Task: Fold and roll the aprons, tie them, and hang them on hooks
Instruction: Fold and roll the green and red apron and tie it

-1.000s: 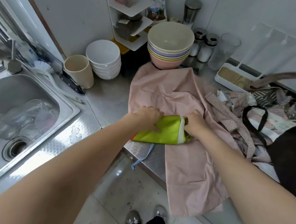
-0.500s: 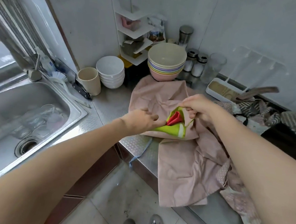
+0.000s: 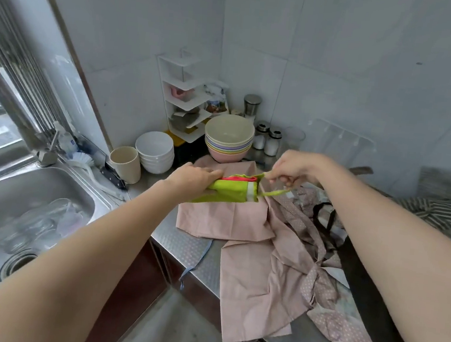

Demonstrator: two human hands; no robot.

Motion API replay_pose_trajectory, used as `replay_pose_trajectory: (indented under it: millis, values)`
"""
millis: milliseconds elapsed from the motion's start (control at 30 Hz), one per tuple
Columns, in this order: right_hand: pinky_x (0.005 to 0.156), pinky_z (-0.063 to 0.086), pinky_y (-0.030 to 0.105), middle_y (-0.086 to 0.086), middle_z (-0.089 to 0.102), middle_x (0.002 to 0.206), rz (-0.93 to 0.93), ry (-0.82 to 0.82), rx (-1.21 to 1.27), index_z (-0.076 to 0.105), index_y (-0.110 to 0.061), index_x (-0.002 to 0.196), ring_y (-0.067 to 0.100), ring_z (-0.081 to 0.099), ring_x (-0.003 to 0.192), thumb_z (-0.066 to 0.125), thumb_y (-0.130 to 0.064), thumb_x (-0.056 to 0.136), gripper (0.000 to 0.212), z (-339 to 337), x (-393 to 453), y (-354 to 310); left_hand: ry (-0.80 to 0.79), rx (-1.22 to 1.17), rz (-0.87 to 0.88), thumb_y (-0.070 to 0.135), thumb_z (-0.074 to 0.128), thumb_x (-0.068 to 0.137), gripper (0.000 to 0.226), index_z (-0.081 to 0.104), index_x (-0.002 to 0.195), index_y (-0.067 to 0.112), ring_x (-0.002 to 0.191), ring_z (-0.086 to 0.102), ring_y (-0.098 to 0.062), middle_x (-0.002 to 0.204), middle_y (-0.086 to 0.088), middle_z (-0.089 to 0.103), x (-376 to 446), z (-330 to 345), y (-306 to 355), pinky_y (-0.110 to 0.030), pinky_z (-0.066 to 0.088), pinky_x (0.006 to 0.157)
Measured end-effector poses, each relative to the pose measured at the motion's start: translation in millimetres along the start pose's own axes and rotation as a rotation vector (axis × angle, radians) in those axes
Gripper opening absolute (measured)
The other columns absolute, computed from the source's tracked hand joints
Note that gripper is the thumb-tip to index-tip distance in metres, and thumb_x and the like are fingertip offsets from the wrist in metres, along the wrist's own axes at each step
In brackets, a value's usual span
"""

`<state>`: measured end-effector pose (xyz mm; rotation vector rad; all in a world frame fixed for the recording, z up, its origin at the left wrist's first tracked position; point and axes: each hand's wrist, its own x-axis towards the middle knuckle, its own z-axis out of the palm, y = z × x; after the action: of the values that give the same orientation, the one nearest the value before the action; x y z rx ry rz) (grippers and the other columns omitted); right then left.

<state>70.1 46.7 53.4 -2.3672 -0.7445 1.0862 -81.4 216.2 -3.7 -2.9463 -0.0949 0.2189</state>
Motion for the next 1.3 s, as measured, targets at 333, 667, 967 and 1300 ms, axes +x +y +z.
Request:
replay_pose_trajectory:
  millis: [333, 667, 967, 1300]
  values:
    - [0.048, 0.038, 0.02, 0.006, 0.054, 0.07, -0.232, 0.373, -0.433, 0.063, -0.01, 0.073, 0.023, 0.056, 0.068, 0.049, -0.006, 0.09, 0.022, 7, 11, -13, -0.077, -0.063, -0.023, 0.04, 0.044, 0.096, 0.049, 0.032, 0.136, 0.015, 0.103, 0.058, -0.028, 0.116, -0.01, 0.06, 4, -5, 10, -0.034, 0.041, 0.086]
    - [0.066, 0.037, 0.031, 0.016, 0.064, 0.097, -0.301, 0.623, -0.835, 0.065, -0.008, 0.096, 0.034, 0.061, 0.092, 0.057, -0.027, 0.089, 0.022, 2, -4, -31, -0.044, 0.194, -0.084, 0.036, 0.037, 0.1, 0.045, 0.026, 0.139, 0.018, 0.106, 0.059, -0.025, 0.122, -0.004, 0.057, 0, -2, -12, -0.032, 0.037, 0.09]
    - [0.064, 0.045, 0.031, 0.011, 0.053, 0.066, -0.258, 0.741, -0.425, 0.058, -0.009, 0.064, 0.027, 0.053, 0.067, 0.056, -0.028, 0.091, 0.033, -16, 1, -45, -0.033, 0.228, -0.073, 0.023, 0.041, 0.099, 0.042, 0.026, 0.139, 0.018, 0.1, 0.061, -0.024, 0.118, -0.002, 0.059, -7, 6, -12, -0.03, 0.037, 0.084]
    - [0.087, 0.039, 0.035, 0.014, 0.064, 0.107, -0.29, 0.583, -0.924, 0.067, -0.012, 0.099, 0.03, 0.051, 0.11, 0.057, -0.021, 0.091, 0.016, -9, 1, -60, -0.313, 0.325, -0.095, 0.009, 0.04, 0.097, 0.05, 0.025, 0.144, 0.021, 0.12, 0.052, -0.028, 0.133, -0.006, 0.052, -15, 9, -12, -0.034, 0.034, 0.098]
